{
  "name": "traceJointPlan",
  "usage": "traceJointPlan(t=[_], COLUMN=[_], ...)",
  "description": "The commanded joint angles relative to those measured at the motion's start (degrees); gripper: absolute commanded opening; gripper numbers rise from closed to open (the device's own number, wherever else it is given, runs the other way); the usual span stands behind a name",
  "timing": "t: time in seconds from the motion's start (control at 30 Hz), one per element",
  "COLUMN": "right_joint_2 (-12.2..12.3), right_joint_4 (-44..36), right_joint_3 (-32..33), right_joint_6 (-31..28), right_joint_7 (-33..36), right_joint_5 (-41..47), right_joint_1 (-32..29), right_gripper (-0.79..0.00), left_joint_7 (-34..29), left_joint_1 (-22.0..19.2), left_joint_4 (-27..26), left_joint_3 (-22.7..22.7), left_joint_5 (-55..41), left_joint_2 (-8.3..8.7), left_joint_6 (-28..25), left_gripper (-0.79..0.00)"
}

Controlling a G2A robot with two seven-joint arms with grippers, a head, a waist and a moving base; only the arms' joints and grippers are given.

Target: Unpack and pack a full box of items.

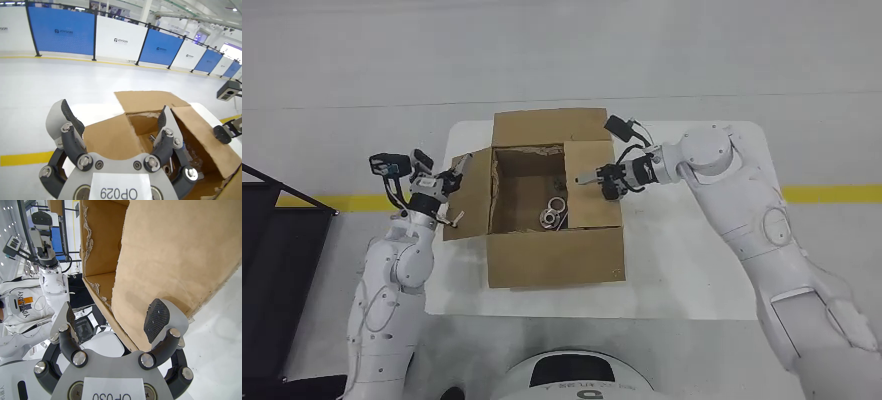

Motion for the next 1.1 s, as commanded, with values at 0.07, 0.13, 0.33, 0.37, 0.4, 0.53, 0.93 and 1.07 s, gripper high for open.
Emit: traceJointPlan(t=[0.07,0.13,0.33,0.37,0.4,0.53,0.93,1.07], right_joint_2=[-0.1,-0.1,-0.1,-0.1,-0.1,-0.1,-0.1,-0.1], right_joint_4=[0.9,0.9,0.9,0.9,0.9,0.9,0.9,0.9], right_joint_3=[-0.6,-0.6,-0.6,-0.6,-0.6,-0.6,-0.6,-0.6], right_joint_6=[-0.5,-0.5,-0.5,-0.5,-0.5,-0.5,-0.5,-0.5], right_joint_7=[0.2,0.2,0.2,0.2,0.2,0.2,0.2,0.2], right_joint_5=[0.2,0.2,0.2,0.2,0.2,0.2,0.2,0.2], right_joint_1=[0.7,0.7,0.7,0.7,0.7,0.7,0.7,0.7], right_gripper=[0.000,0.000,0.000,0.000,0.000,0.000,0.000,0.000], left_joint_7=[2.4,3.6,6.7,6.9,7.1,6.8,1.7,3.7], left_joint_1=[2.0,2.9,4.1,4.2,4.3,4.1,-0.1,-0.9], left_joint_4=[4.4,6.4,10.6,11.0,11.4,14.1,16.1,16.4], left_joint_3=[-2.0,-2.7,-3.7,-3.8,-3.9,-4.3,0.1,1.5], left_joint_5=[-0.5,-1.2,-3.1,-3.4,-3.5,-2.8,5.0,4.5], left_joint_2=[0.25,0.29,0.33,0.35,0.38,0.61,1.35,1.25], left_joint_6=[0.7,1.2,2.2,2.0,1.9,1.9,-3.7,-4.2], left_gripper=[0.000,0.000,0.000,0.000,0.000,0.000,0.000,0.000])
